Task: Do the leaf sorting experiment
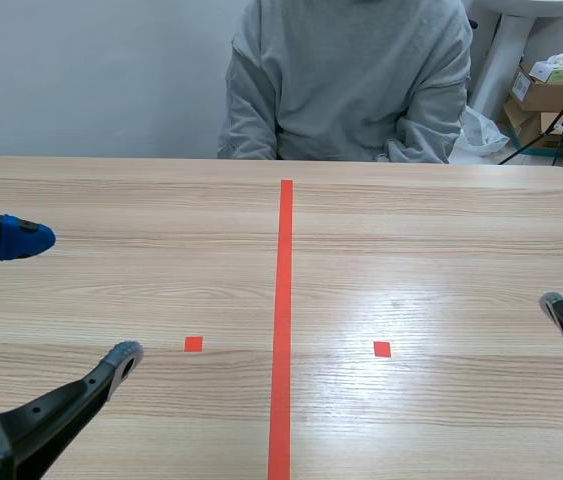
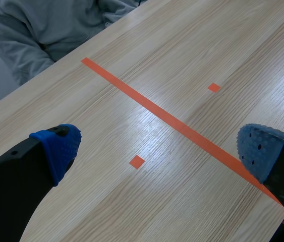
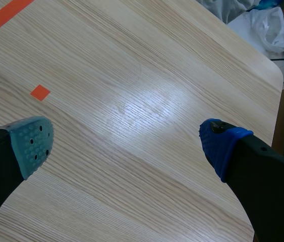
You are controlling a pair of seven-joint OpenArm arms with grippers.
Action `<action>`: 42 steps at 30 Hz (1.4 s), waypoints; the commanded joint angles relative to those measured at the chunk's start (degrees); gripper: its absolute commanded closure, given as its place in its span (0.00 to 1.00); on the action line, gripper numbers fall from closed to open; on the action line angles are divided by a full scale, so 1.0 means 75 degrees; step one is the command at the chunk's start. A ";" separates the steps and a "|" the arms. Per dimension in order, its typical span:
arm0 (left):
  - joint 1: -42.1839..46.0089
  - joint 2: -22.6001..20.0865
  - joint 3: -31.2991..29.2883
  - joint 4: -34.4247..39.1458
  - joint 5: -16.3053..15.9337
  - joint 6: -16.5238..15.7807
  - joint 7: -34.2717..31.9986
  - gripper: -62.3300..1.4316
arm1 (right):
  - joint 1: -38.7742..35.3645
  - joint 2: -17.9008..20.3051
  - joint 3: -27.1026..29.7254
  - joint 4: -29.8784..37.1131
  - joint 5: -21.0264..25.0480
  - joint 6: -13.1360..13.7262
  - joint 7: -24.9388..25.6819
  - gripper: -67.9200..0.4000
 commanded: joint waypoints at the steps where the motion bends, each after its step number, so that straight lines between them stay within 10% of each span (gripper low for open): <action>1: 0.0000 0.0061 -0.0026 0.0017 -0.0055 -0.0020 -0.0111 0.00 | 0.0003 0.0093 -0.0006 0.0050 -0.0087 0.0000 0.0108 0.13; 42: 0.0000 0.0061 -0.0026 0.0017 -0.0058 -0.0041 -0.0105 0.00 | 0.0003 0.0093 -0.0006 0.0050 -0.0099 0.0058 0.0440 0.13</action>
